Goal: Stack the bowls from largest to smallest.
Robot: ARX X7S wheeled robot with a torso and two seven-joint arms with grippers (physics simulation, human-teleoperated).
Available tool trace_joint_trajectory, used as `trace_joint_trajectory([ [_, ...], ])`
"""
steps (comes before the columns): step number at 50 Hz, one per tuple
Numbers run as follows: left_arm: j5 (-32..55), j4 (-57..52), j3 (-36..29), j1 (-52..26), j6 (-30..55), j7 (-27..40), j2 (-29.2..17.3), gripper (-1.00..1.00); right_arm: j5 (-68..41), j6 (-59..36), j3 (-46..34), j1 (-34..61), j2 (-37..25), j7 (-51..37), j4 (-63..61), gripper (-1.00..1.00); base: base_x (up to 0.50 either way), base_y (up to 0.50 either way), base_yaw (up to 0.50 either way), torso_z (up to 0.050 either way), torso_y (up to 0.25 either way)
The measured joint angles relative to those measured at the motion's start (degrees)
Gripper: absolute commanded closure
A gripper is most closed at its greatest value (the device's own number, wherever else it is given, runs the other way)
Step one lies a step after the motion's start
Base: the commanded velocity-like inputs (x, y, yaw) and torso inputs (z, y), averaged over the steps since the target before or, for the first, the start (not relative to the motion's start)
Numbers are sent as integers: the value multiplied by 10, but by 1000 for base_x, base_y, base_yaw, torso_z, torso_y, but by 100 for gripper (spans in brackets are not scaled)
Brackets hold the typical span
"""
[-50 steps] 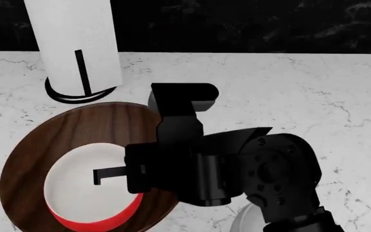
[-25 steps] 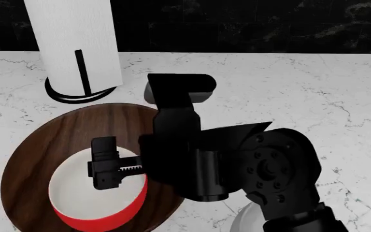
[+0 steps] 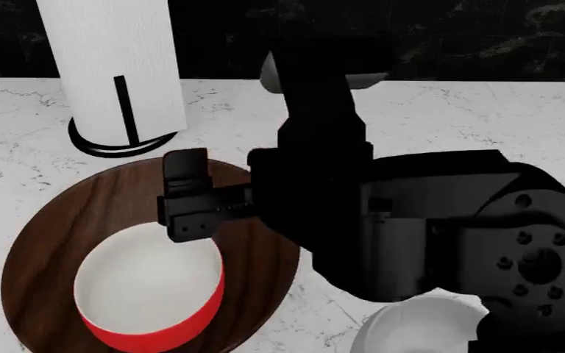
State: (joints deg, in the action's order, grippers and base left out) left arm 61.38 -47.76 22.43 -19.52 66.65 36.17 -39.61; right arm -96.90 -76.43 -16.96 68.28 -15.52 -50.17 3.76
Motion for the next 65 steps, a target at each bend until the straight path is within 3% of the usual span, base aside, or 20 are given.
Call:
trace_joint_trajectory([
  [14,-2,-2,-9,1,-4,3,-2,-100,-217,14,17,8,-128,-165,-128,-100,0,0,0,0,0],
  [31,-9,-7,-17,8,-14,1,-5,-100,-365,17,16,-10,-297,-243,-206,-100,0,0,0,0,0],
  [47,-2,-13,-21,8,-15,7,-9,-100,-391,-24,27,-63,-406,-238,-217,-100,0,0,0,0,0],
  [65,22,-19,-16,2,-9,21,-15,-100,-329,-60,73,-169,-419,-187,-219,-100,0,0,0,0,0],
])
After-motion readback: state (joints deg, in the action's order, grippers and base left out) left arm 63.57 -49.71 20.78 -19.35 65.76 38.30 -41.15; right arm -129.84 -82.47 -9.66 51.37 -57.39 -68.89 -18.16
